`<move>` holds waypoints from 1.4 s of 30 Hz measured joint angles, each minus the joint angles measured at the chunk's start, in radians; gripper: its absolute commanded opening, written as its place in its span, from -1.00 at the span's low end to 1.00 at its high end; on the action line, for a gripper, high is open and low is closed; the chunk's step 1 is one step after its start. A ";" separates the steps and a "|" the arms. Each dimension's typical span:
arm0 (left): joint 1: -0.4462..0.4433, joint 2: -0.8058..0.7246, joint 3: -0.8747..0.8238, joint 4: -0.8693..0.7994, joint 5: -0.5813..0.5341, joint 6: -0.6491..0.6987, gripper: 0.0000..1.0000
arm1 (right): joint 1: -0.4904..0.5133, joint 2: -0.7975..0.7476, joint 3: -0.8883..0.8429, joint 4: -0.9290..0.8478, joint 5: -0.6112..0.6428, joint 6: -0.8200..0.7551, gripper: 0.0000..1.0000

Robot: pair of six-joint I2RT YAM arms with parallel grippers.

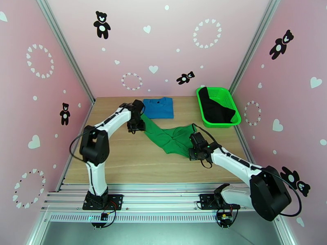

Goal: Fold and stack the mixed laundry pile

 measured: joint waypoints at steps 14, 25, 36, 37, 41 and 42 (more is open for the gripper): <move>0.039 0.226 0.142 0.191 0.044 -0.053 -0.58 | 0.000 -0.002 0.000 -0.002 -0.013 0.000 -1.00; 0.032 0.261 0.365 0.055 0.039 -0.053 -1.00 | 0.000 -0.021 0.000 -0.007 -0.021 0.005 -1.00; -0.018 0.491 1.020 -0.284 0.057 0.055 0.97 | 0.000 -0.027 -0.002 -0.009 -0.033 0.004 -1.00; -0.018 0.511 0.991 -0.278 0.064 0.057 0.97 | 0.000 -0.027 -0.002 -0.009 -0.033 0.004 -1.00; -0.018 0.544 0.798 -0.256 0.071 0.067 0.97 | 0.000 -0.026 -0.002 -0.010 -0.034 0.004 -1.00; -0.018 0.544 0.763 -0.253 0.070 0.067 0.97 | 0.000 -0.026 -0.002 -0.010 -0.035 0.004 -1.00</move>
